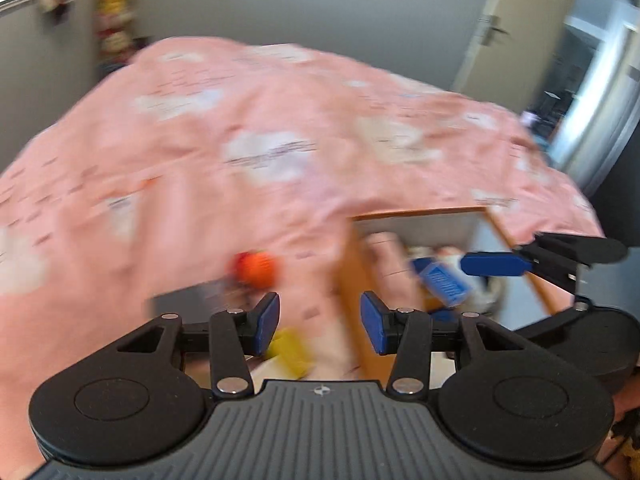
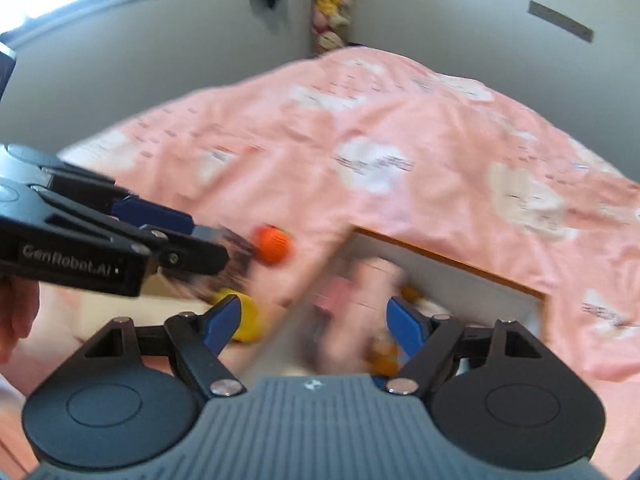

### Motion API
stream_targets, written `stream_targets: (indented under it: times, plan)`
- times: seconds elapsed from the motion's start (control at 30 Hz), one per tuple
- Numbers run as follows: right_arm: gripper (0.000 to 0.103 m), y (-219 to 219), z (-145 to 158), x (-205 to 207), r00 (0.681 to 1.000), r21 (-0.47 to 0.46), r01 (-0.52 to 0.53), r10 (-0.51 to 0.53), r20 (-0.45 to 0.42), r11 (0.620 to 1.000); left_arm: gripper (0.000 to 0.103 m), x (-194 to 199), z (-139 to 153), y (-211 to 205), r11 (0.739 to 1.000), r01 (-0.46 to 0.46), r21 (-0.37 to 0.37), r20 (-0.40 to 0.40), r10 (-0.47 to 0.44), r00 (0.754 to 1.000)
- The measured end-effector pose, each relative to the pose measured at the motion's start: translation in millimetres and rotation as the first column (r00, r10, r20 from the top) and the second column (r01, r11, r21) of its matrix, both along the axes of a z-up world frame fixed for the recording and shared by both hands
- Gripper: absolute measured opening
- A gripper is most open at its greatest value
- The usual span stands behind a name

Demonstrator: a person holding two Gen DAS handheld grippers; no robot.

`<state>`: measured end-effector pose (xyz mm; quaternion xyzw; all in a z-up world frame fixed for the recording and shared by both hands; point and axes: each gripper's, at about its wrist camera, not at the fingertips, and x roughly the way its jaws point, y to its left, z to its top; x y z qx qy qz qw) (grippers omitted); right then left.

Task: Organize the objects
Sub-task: 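Move both tools toward the cream box on the bed, then grasp the white glasses case with the right tool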

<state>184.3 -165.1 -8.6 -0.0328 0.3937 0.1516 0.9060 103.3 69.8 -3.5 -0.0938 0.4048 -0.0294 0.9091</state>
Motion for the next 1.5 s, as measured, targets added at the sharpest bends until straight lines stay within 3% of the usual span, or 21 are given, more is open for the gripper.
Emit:
stream_targets:
  times: [0.03,0.17,0.27,0.47,0.83,0.97,1.1,1.27,1.5]
  plan:
    - [0.081,18.5,9.5,-7.8,1.000,0.021,-0.012,0.012,-0.003,1.000,0.053,-5.0,-2.6,10.4,0.999,-0.034,0.000,-0.013,0.034,0.999]
    - [0.077,67.0,0.8,-15.0,0.994,0.083,-0.076,0.082,-0.072,0.994,0.052,-30.8,-18.2,42.9,0.997,-0.077,-0.004,-0.090,0.076,0.993]
    - [0.068,94.3,-21.2,-16.4,0.983,0.053,-0.112,0.118,-0.143,0.992,0.052,-43.8,-35.9,45.5,0.996,-0.074,0.052,-0.149,0.081,0.986]
    - [0.067,125.1,-56.4,-21.9,0.961,-0.021,-0.148,0.139,-0.239,0.989,0.058,-62.2,-63.2,47.4,0.989,-0.032,0.142,-0.184,0.058,0.981]
    - [0.067,114.2,-78.9,-15.7,0.953,-0.049,-0.112,0.094,-0.287,0.992,0.071,-45.2,-108.1,69.4,0.998,-0.058,0.010,-0.288,0.058,0.956]
    - [0.067,113.4,-81.3,-15.1,0.954,-0.066,-0.108,0.085,-0.288,0.992,0.059,-48.0,-106.5,63.0,0.998,-0.047,0.029,-0.270,0.053,0.962]
    - [0.067,114.9,-76.8,-18.9,0.958,-0.093,-0.113,0.084,-0.273,0.989,0.047,-57.4,-92.2,46.5,0.995,0.012,0.102,-0.239,0.013,0.971]
    - [0.068,114.5,-62.9,-28.6,0.974,-0.179,-0.111,0.071,-0.214,0.978,0.041,-69.1,-81.4,16.7,0.958,0.160,0.238,-0.224,-0.106,0.969]
    - [0.067,100.0,-56.1,-31.1,0.980,-0.181,-0.059,0.023,-0.197,0.982,0.037,-89.5,-88.0,-13.3,0.876,0.331,0.352,-0.278,-0.240,0.930]
